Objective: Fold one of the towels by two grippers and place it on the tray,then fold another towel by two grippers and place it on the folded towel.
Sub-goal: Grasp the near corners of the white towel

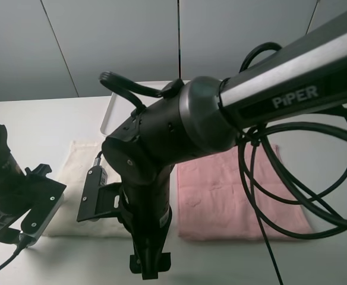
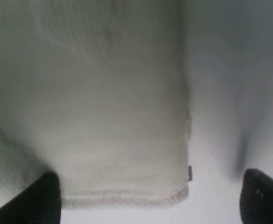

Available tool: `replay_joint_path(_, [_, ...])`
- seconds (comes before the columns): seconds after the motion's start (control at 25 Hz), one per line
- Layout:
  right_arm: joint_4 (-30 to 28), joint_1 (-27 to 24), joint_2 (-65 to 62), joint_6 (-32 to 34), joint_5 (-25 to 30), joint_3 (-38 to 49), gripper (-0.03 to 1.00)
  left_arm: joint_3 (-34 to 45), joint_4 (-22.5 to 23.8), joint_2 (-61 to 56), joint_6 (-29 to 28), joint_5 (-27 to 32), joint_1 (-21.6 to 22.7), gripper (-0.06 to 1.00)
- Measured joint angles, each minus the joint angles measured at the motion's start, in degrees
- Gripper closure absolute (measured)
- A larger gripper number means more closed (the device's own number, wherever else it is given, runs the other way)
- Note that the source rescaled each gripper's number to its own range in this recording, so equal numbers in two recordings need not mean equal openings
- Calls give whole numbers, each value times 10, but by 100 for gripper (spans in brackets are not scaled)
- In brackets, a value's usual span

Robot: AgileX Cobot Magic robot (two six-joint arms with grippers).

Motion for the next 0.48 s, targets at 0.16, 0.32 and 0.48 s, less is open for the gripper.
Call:
replay_joint_path(0.16, [-20, 4, 21, 2, -5, -2, -3, 0, 0, 0, 0, 0, 0, -5])
replay_joint_path(0.32, [-27, 4, 29, 2, -16, -3, -3, 0, 0, 0, 0, 0, 0, -5])
replay_joint_path(0.48, [-27, 4, 31, 3, -26, -3, -1, -1, 0, 0, 0, 0, 0, -5])
